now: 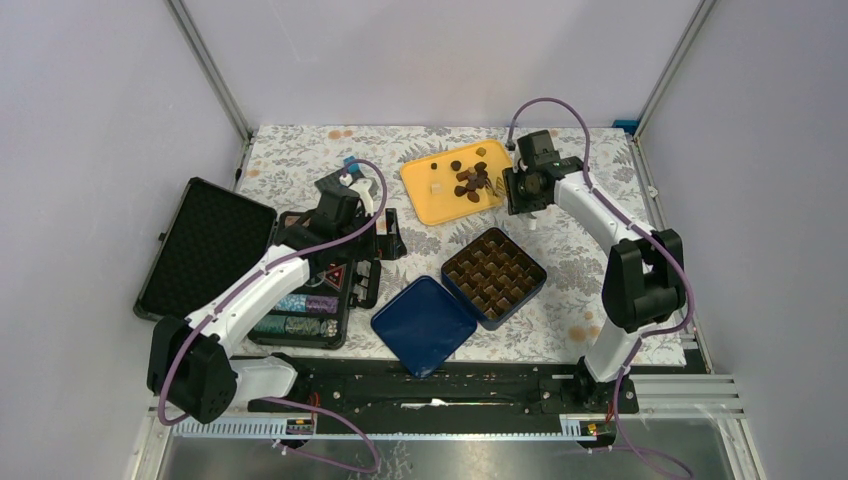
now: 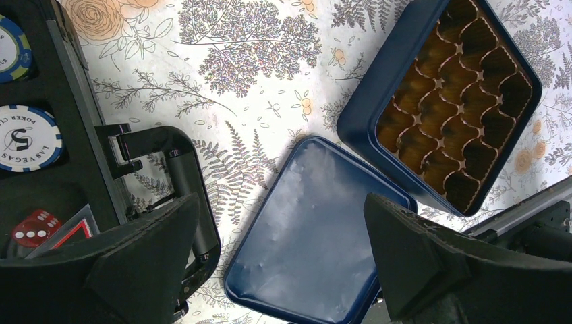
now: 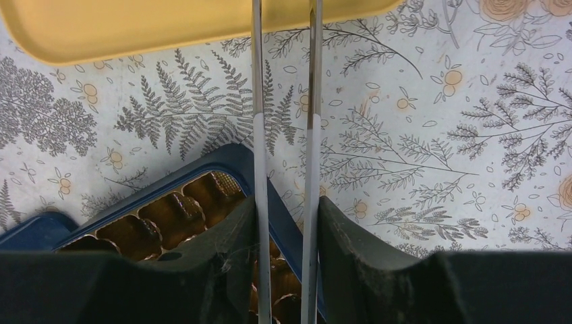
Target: Pack the chocolate
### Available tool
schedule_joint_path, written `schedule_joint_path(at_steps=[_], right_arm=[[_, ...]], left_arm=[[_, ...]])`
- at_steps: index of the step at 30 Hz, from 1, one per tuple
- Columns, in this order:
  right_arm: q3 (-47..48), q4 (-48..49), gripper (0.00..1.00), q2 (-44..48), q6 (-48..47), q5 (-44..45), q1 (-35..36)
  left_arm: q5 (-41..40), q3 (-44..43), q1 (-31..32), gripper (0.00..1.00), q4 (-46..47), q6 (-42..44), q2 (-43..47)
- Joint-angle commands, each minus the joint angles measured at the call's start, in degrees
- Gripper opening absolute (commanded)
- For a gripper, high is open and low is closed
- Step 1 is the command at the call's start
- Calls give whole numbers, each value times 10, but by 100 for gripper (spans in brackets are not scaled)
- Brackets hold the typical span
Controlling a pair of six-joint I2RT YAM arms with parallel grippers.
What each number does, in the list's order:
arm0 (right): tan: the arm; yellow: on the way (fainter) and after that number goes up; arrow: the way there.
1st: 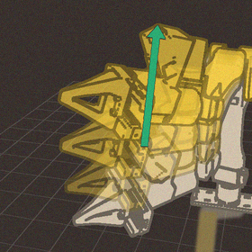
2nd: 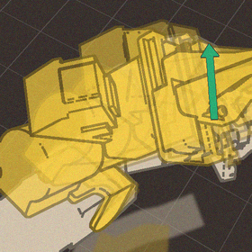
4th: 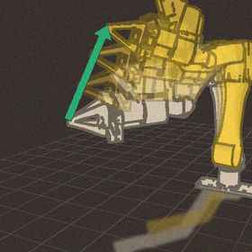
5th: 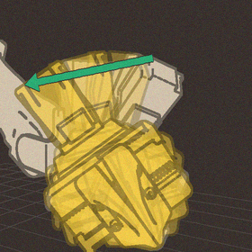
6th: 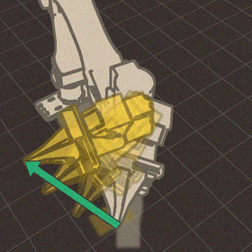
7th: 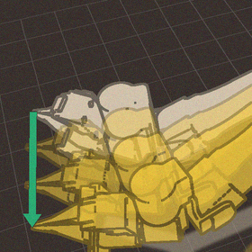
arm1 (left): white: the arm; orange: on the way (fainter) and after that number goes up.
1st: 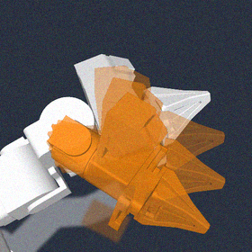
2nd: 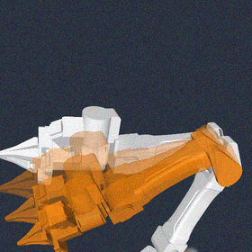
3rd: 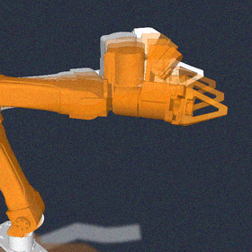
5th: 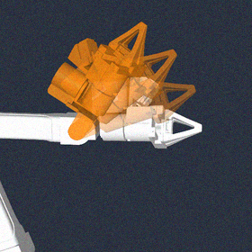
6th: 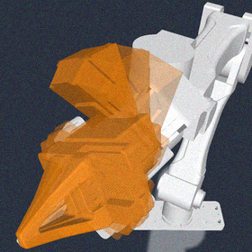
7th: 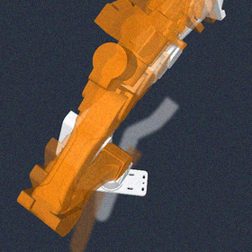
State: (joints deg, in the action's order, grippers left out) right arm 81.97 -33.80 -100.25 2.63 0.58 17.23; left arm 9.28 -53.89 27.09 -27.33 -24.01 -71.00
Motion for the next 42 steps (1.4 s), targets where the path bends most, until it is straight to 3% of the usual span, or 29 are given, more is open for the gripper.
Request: schedule_joint_path(at_steps=[1, 36, 42], right_arm=[[-1, 19, 42, -1, -24, 19, 16], [108, 4, 47, -93, -16, 38, 54], [105, 0, 39, -86, -15, 39, 54]], left_arm=[[8, -24, 0, 99, 20, -1, 0], [-23, -24, -1, 99, 8, 9, 4], [-21, -26, -1, 99, 8, 9, 3]])
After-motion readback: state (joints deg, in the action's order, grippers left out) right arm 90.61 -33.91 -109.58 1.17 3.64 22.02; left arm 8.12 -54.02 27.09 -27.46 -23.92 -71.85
